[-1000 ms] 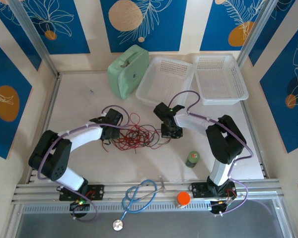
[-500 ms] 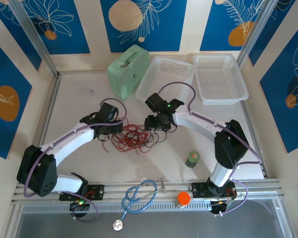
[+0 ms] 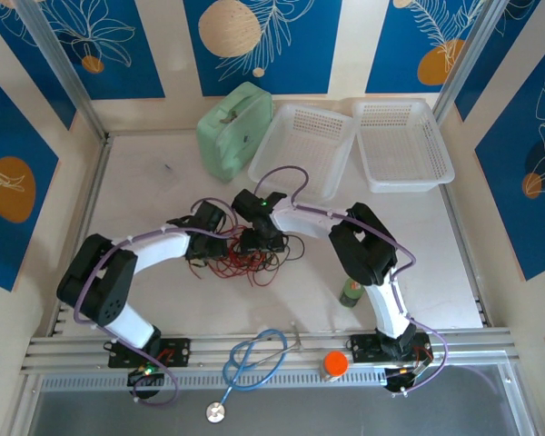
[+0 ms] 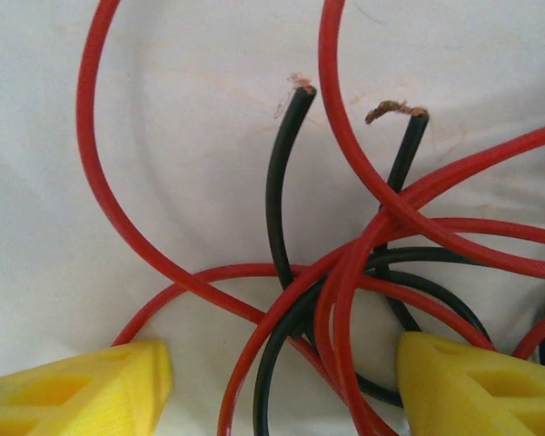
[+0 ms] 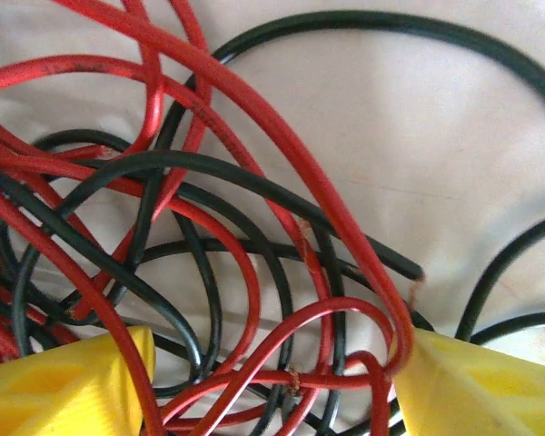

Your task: Untangle the cables

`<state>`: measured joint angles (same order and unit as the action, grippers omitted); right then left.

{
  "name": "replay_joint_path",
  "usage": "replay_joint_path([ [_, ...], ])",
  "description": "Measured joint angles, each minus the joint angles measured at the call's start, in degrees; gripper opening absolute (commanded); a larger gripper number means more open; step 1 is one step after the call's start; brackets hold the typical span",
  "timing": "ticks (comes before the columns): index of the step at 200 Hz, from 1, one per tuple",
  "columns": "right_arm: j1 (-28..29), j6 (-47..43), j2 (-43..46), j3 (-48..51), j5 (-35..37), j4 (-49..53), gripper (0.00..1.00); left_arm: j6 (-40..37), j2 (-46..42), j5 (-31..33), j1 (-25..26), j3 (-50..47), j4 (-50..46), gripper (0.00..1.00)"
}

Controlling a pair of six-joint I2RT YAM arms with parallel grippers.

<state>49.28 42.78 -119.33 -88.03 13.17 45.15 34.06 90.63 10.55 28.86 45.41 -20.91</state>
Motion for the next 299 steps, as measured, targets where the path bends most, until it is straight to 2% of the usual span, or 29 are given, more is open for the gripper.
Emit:
replay_joint_path([
  [16, 0.0, 0.1, 0.1, 0.7, 2.6, 1.0, 0.27, 0.2, 0.3, 0.4, 0.1, 0.4, -0.6, 0.67],
  [28, -0.1, 0.4, 0.7, 1.8, 4.7, 1.3, 0.12, 0.3, 0.3, 0.4, 0.1, 0.4, -0.7, 0.64],
  [42, -0.5, 0.9, 2.3, 4.0, 5.9, 0.7, 0.01, 0.7, 0.2, 0.8, 0.1, 0.7, -1.1, 0.46],
  [59, -1.0, 1.4, 4.2, 6.7, 6.2, 0.1, 0.0, 0.4, 0.3, 1.5, -0.2, 0.9, -1.3, 0.27],
  [72, -1.5, 1.6, 5.8, 8.7, 6.1, -1.3, 0.0, 0.3, 0.9, 1.2, -0.3, 1.3, -0.6, 0.18],
  [106, -2.7, 1.6, 10.6, 12.2, 6.1, -4.1, 0.0, 0.0, 2.1, 0.2, -0.3, 2.8, 0.0, 0.15],
  [134, -4.6, 1.6, 14.2, 14.9, 6.1, -5.1, 0.11, -0.3, 2.5, -2.0, -0.3, 3.1, 2.1, 0.23],
  [156, -6.5, 2.3, 15.8, 17.5, 6.5, -4.8, 0.32, -1.5, 2.1, -3.0, -0.4, 4.0, 2.3, 0.35],
  [173, -7.9, 2.2, 16.5, 20.0, 7.5, -2.9, 0.44, -1.9, 0.9, -1.9, -1.5, 4.2, 0.9, 0.42],
  [195, -8.4, 2.8, 17.4, 22.8, 7.1, -2.0, 0.51, -3.1, -1.6, -1.2, -2.6, 4.3, -1.2, 0.46],
  [229, -8.0, 3.3, 19.5, 24.2, 3.9, -2.0, 0.68, -4.2, -4.6, -0.8, -2.8, 5.3, -3.1, 0.54],
  [254, -7.7, 2.9, 22.2, 24.2, 2.6, -0.9, 0.74, -4.7, -6.6, -0.2, -2.8, 5.3, -4.9, 0.62],
  [299, -8.4, 1.6, 29.5, 22.1, 1.8, 1.6, 0.73, -5.0, -13.4, -0.3, 1.0, 5.3, -8.2, 0.66],
])
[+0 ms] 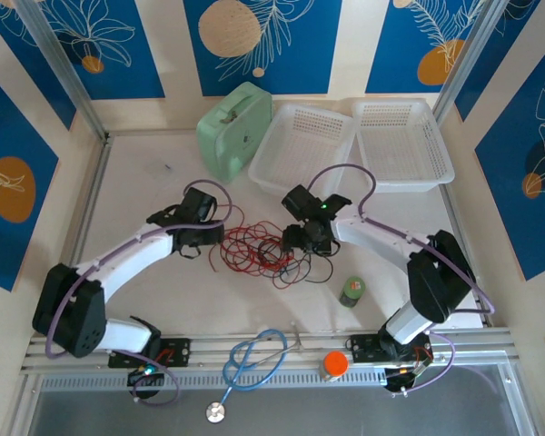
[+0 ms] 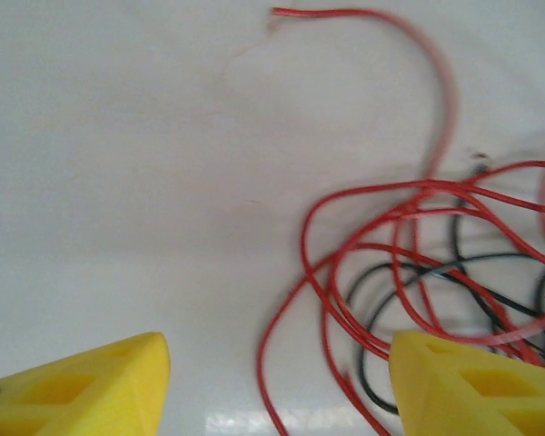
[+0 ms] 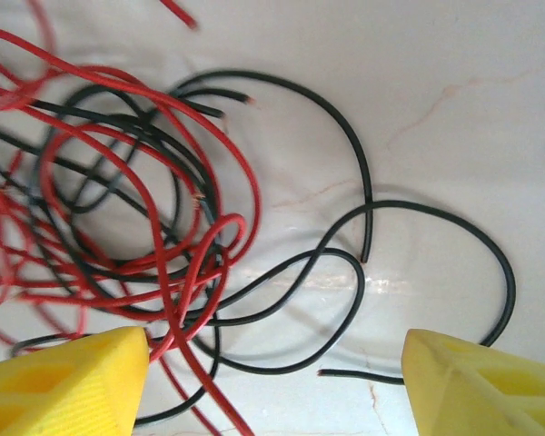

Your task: Untangle the cables

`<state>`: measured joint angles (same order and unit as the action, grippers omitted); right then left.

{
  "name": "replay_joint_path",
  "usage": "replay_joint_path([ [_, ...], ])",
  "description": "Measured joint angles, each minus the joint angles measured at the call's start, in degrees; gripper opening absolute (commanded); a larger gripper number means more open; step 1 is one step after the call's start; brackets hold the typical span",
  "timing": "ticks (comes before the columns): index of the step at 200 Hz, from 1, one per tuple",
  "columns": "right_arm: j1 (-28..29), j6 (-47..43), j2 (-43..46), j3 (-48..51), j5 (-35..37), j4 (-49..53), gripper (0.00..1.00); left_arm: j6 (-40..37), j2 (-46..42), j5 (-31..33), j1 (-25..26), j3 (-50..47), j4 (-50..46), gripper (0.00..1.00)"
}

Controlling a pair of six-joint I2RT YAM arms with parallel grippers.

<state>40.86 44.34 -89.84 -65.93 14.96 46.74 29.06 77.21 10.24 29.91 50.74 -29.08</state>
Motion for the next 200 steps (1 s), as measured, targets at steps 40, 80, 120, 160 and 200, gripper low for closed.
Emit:
replay_joint_path([
  [40, -2.1, -2.5, -2.0, -2.3, -0.2, -0.5, 0.66, 0.6, -0.8, -4.4, 6.0, 0.2, -0.5, 0.67],
  [80, -2.5, -5.7, -10.8, -4.3, -0.4, -3.6, 0.63, 3.8, 8.0, -9.9, 11.1, 1.0, 1.5, 0.65],
  [120, -2.3, -6.9, -16.1, -4.7, -2.2, -6.4, 0.62, 9.4, 16.4, -10.8, 14.2, 1.6, 4.9, 0.66],
  [160, -1.4, -6.9, -16.6, -4.3, -3.4, -8.3, 0.4, 12.8, 20.6, -8.4, 14.6, 5.2, 5.5, 0.64],
  [200, -1.7, -5.5, -16.5, -1.5, -3.4, -9.7, 0.1, 13.1, 22.2, -4.8, 14.4, 6.4, 4.2, 0.63],
])
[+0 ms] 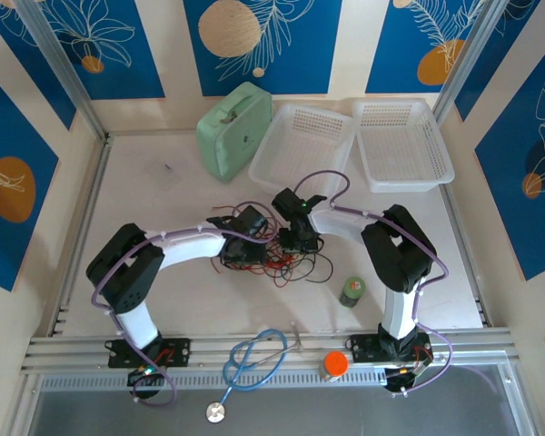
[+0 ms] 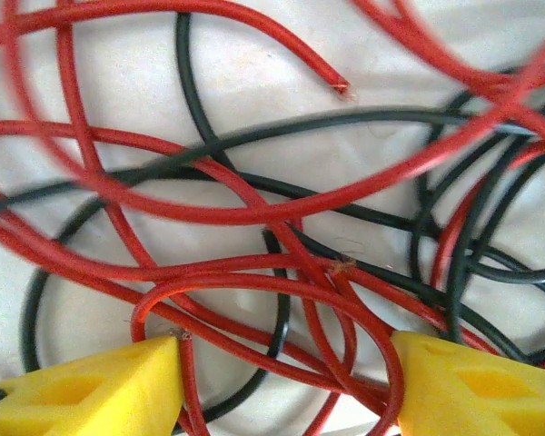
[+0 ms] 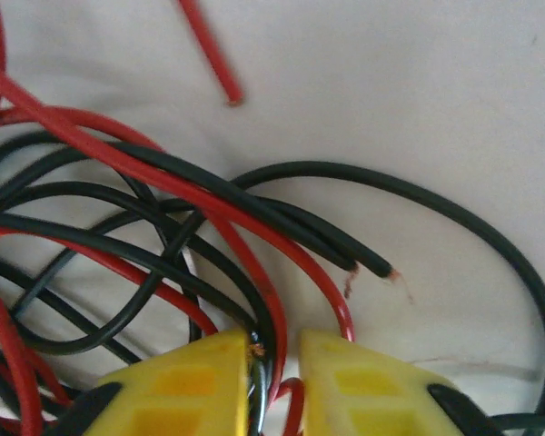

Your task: Untangle the cables

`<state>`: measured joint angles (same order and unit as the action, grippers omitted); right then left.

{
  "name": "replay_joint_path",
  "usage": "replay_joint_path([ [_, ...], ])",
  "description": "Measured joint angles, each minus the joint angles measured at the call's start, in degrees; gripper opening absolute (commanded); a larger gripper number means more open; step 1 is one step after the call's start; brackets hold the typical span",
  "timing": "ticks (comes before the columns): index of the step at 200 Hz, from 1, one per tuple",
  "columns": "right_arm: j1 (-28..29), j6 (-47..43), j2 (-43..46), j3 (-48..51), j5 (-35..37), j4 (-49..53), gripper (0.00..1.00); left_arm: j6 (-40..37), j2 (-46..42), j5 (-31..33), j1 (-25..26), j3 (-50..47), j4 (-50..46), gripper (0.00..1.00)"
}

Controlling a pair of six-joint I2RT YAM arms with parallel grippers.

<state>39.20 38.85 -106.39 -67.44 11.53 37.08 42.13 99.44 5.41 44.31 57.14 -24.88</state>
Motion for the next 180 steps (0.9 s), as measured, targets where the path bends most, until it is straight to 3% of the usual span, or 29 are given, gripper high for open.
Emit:
replay_joint_path([
  [19, -0.5, 0.7, 0.4, 0.2, 0.0, 0.0, 0.0, -0.2, 0.1, 2.2, -0.7, 0.0, -0.6, 0.63],
  [122, -0.2, 6.2, 7.2, 4.6, 2.6, 0.5, 0.0, -5.2, -2.4, 9.8, -11.5, -1.4, -7.4, 0.64],
  [136, 0.3, 6.6, 7.2, 4.6, 2.6, 0.6, 0.06, -6.5, -2.6, 10.0, -12.3, -1.4, -7.9, 0.64],
  [180, 1.1, 6.6, 7.3, 4.1, 2.6, 3.1, 0.37, -9.6, -6.1, 9.6, -10.7, 1.2, -12.0, 0.64],
])
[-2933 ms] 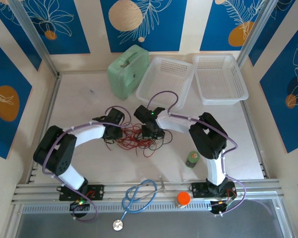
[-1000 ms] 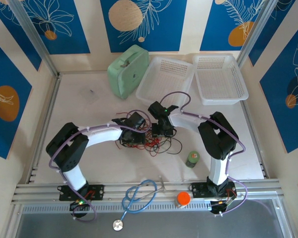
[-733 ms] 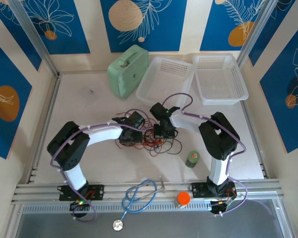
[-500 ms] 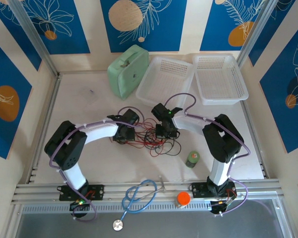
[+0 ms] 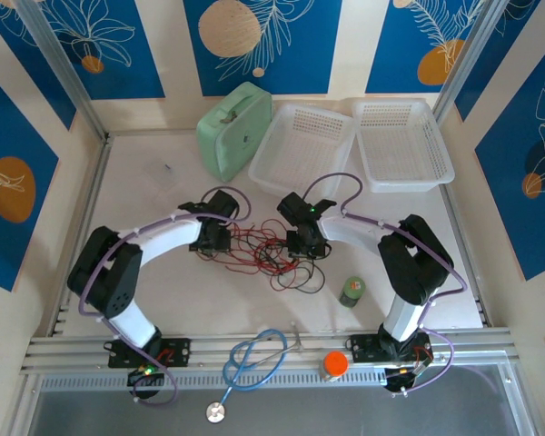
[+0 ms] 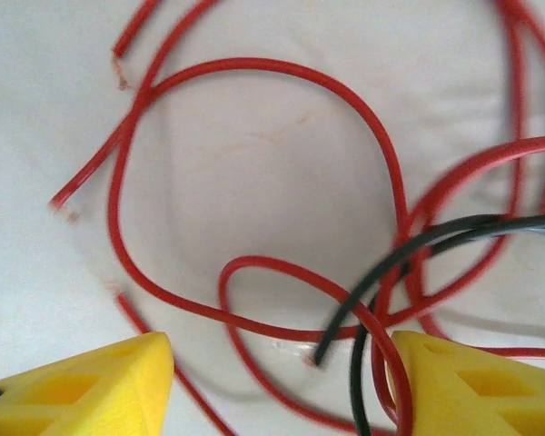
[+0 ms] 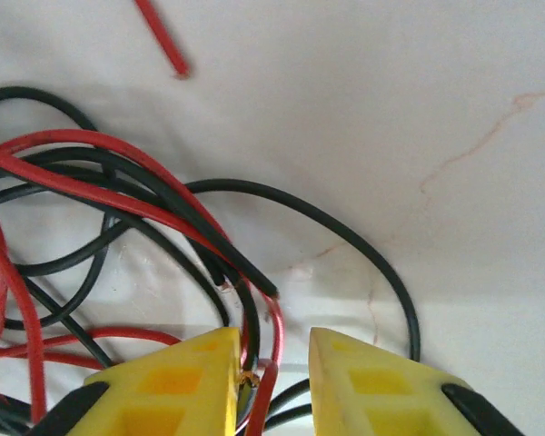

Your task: Untangle the cables

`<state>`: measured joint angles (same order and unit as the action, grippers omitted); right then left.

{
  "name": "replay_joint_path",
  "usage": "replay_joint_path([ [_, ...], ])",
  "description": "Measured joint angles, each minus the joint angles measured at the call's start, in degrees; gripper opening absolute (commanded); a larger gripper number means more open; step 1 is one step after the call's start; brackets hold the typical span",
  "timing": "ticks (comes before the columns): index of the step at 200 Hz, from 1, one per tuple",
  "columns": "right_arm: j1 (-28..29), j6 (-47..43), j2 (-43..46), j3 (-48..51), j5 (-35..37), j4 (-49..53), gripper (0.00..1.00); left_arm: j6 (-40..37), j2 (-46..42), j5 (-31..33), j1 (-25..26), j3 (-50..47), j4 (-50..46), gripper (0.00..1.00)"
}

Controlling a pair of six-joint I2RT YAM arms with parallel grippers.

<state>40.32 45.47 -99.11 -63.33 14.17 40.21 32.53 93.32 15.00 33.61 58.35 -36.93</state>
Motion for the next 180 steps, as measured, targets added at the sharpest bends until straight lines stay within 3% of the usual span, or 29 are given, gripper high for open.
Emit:
replay_joint_path([
  [16, 0.1, -0.5, 0.5, -0.8, 0.0, 1.0, 0.42, -0.3, -2.4, -1.1, 1.7, 2.1, -1.3, 0.65],
  [73, 0.0, -5.6, 1.0, -6.8, 0.2, 2.0, 0.48, 2.0, -6.0, -10.0, 7.4, 2.4, -0.8, 0.67],
  [130, -1.8, -12.1, -5.6, -9.4, -2.5, -0.4, 0.51, 7.9, 3.4, -16.1, 12.0, 1.6, 5.2, 0.71],
  [180, -2.0, -14.1, -7.1, -8.7, -5.3, -1.7, 0.51, 11.2, 7.5, -15.7, 12.6, 2.8, 6.3, 0.71],
])
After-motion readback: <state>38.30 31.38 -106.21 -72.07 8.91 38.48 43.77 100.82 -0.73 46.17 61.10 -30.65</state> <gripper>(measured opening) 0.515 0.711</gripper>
